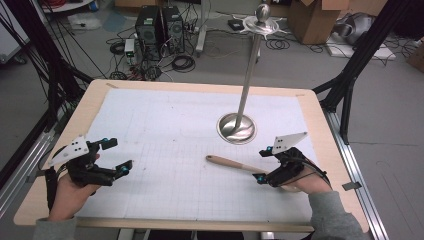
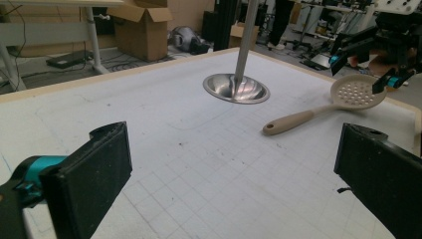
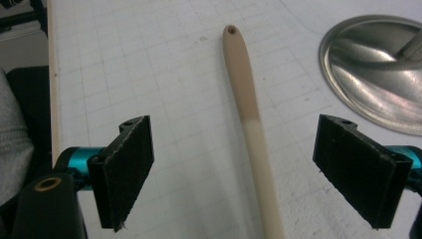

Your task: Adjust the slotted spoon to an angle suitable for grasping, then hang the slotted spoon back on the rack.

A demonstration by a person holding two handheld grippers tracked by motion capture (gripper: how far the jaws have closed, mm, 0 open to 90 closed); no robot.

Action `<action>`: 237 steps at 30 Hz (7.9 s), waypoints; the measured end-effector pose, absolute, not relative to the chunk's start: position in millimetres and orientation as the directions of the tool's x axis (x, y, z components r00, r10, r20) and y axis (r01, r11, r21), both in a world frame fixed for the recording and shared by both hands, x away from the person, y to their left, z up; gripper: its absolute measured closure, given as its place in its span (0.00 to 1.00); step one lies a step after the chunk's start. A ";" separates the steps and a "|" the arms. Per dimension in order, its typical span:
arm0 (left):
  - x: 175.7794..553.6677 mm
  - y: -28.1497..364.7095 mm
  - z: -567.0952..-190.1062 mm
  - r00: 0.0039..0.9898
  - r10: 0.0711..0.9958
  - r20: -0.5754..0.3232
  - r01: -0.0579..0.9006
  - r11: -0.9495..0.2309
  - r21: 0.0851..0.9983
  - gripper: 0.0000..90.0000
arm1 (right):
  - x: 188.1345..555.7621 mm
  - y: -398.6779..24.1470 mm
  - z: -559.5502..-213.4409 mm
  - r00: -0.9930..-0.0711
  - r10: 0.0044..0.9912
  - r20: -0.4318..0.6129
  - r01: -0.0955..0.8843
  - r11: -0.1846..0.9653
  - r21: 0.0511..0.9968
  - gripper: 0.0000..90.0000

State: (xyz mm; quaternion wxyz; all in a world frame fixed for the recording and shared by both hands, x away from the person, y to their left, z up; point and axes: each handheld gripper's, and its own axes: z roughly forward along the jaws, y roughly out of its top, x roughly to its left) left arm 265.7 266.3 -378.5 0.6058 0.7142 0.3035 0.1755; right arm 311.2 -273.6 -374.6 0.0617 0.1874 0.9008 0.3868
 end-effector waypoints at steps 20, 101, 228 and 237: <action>263.4 270.2 -382.1 0.747 0.652 -0.128 0.235 -0.078 0.969 0.02 | 330.9 -277.7 -395.7 -0.934 0.355 0.047 0.314 0.750 0.583 0.25; 266.2 266.5 -384.8 0.755 0.643 -0.131 0.246 -0.092 0.965 0.02 | 323.7 -300.3 -381.5 -0.906 0.422 0.017 0.345 0.716 0.607 0.87; 249.0 285.1 -381.8 0.744 0.651 -0.151 0.245 -0.055 0.968 0.02 | 328.7 -390.8 -237.4 -0.699 0.710 0.083 0.296 0.182 0.938 0.87; 248.7 286.2 -382.0 0.742 0.652 -0.153 0.246 -0.052 0.968 0.02 | 331.8 -389.4 -239.8 -0.698 0.708 0.103 0.309 0.168 0.936 0.87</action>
